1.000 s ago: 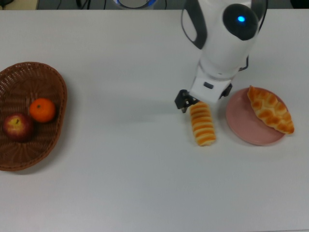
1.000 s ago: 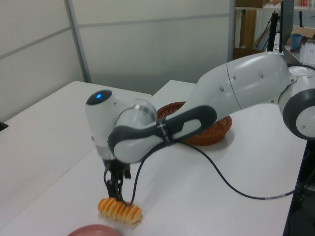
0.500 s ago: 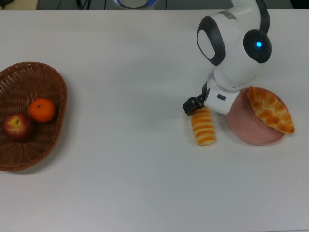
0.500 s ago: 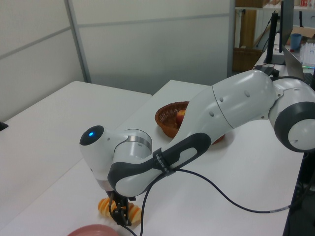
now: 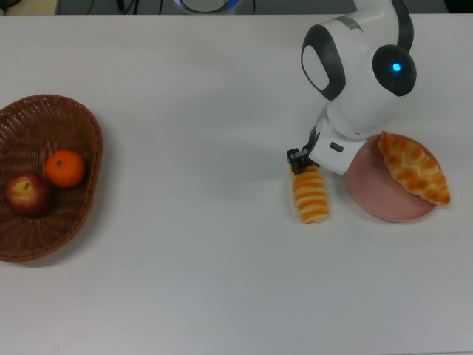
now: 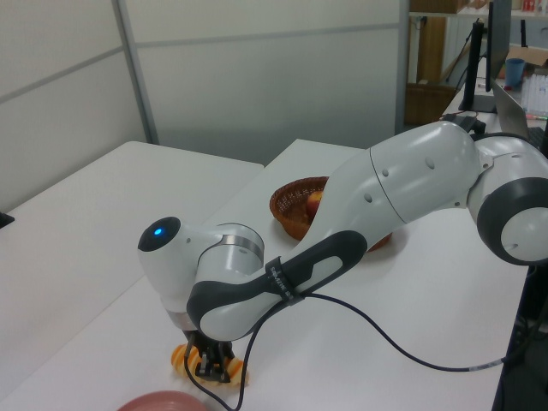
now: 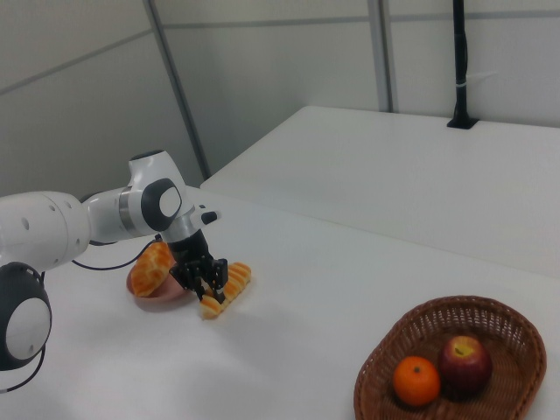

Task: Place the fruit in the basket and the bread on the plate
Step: 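Carry the bread roll onto the pink plate beside the croissant and release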

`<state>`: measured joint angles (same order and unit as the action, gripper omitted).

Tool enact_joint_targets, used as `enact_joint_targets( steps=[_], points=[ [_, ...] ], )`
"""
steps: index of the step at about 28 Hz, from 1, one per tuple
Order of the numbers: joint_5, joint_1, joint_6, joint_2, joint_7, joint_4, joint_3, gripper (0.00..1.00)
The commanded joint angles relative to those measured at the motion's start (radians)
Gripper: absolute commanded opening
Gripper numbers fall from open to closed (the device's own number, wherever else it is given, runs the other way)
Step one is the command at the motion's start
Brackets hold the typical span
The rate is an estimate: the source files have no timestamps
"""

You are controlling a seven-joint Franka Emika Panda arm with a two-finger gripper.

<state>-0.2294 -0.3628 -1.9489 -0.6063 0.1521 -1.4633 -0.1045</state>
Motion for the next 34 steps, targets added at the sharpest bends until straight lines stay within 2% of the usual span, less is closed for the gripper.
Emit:
enact_joint_targets(
  steps=[1, 7, 13, 17, 18, 24, 34],
  points=[
    [-0.018, -0.01, -0.007, 0.019, 0.03, -0.009, 0.009, 0.0],
    [-0.018, -0.008, -0.005, 0.028, 0.03, -0.006, 0.009, 0.0],
    [-0.008, -0.002, 0.001, 0.083, 0.032, -0.005, 0.009, 0.0],
    [-0.007, -0.01, 0.001, 0.094, 0.033, 0.018, 0.008, 0.0],
    [-0.005, -0.015, 0.004, 0.094, 0.035, 0.038, 0.003, 0.0],
    [-0.031, -0.05, 0.005, 0.097, 0.073, 0.044, -0.047, 0.0],
    [-0.041, -0.123, -0.007, 0.088, 0.081, 0.043, -0.053, 0.0]
  ],
)
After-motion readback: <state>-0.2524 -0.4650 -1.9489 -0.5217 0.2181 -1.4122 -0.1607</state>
